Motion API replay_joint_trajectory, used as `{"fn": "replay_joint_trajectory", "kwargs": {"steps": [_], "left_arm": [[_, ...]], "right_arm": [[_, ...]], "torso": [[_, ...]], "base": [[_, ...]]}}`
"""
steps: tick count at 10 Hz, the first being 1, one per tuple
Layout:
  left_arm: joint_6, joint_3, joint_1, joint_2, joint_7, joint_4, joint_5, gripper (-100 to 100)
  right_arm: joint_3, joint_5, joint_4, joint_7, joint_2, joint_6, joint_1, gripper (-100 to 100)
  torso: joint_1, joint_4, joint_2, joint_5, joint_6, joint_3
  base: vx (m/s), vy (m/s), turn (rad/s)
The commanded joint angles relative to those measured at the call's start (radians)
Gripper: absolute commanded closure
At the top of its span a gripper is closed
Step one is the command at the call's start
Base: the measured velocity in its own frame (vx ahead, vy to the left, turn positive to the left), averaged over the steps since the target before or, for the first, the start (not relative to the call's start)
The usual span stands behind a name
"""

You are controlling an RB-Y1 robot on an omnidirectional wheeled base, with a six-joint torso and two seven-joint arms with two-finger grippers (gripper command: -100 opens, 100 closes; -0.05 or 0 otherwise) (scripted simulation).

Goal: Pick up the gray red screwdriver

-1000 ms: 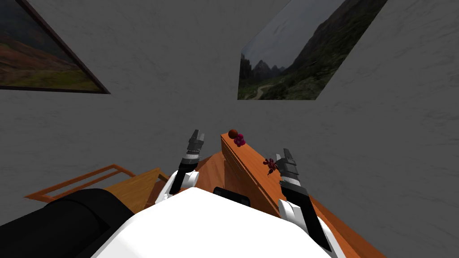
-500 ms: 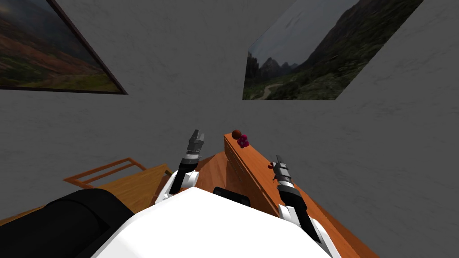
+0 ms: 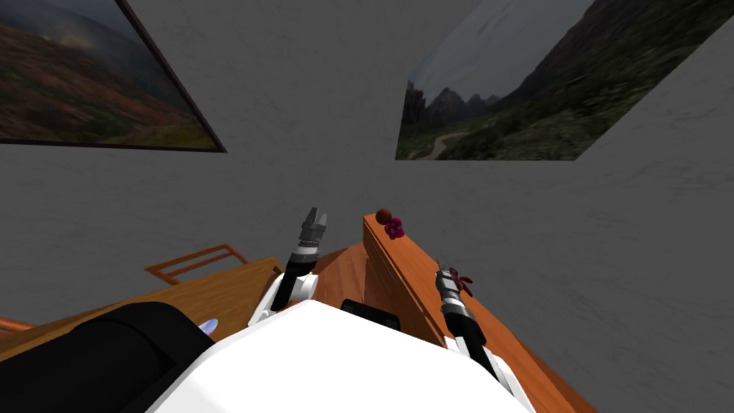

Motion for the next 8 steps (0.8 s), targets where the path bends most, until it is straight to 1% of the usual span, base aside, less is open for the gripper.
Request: {"fn": "replay_joint_trajectory", "kwargs": {"steps": [1, 2, 3, 4, 5, 6, 7, 8], "left_arm": [[0.000, 0.000, 0.000, 0.000, 0.000, 0.000, 0.000, 0], [0.000, 0.000, 0.000, 0.000, 0.000, 0.000, 0.000, 0], [0.000, 0.000, 0.000, 0.000, 0.000, 0.000, 0.000, 0], [0.000, 0.000, 0.000, 0.000, 0.000, 0.000, 0.000, 0], [0.000, 0.000, 0.000, 0.000, 0.000, 0.000, 0.000, 0], [0.000, 0.000, 0.000, 0.000, 0.000, 0.000, 0.000, 0], [0.000, 0.000, 0.000, 0.000, 0.000, 0.000, 0.000, 0], [0.000, 0.000, 0.000, 0.000, 0.000, 0.000, 0.000, 0]], "right_arm": [[0.000, 0.027, 0.016, -0.021, -0.009, 0.036, 0.007, -100], [0.001, 0.072, 0.062, -0.056, -0.017, 0.070, 0.011, -100], [0.001, 0.076, 0.062, -0.056, -0.017, 0.081, 0.011, -100], [0.002, 0.116, 0.110, -0.093, -0.024, 0.109, 0.015, -100], [0.002, 0.127, 0.110, -0.093, -0.024, 0.127, 0.015, -100], [0.002, 0.164, 0.160, -0.132, -0.031, 0.160, 0.019, -100], [0.002, 0.180, 0.160, -0.132, -0.031, 0.173, 0.019, -100], [0.002, 0.216, 0.210, -0.172, -0.037, 0.202, 0.023, -100]], "torso": [[0.000, 0.000, 0.000, 0.000, 0.000, 0.000], [0.000, 0.000, 0.000, 0.000, 0.001, 0.000], [-0.001, 0.000, 0.000, 0.000, 0.000, 0.000], [0.000, 0.000, 0.000, 0.000, 0.001, 0.000], [0.000, 0.000, 0.000, 0.000, 0.000, 0.000], [-0.001, 0.000, 0.000, 0.000, 0.001, 0.000], [0.000, 0.000, 0.000, 0.000, 0.000, 0.000], [0.000, 0.000, 0.000, 0.000, 0.001, 0.000]], "base": [[0.023, 0.004, 0.090], [0.025, 0.009, 0.160], [0.022, 0.004, 0.093], [0.030, 0.006, 0.221], [0.024, -0.001, 0.096], [0.027, 0.010, 0.180], [0.021, 0.003, 0.100], [0.021, 0.006, 0.212]]}}
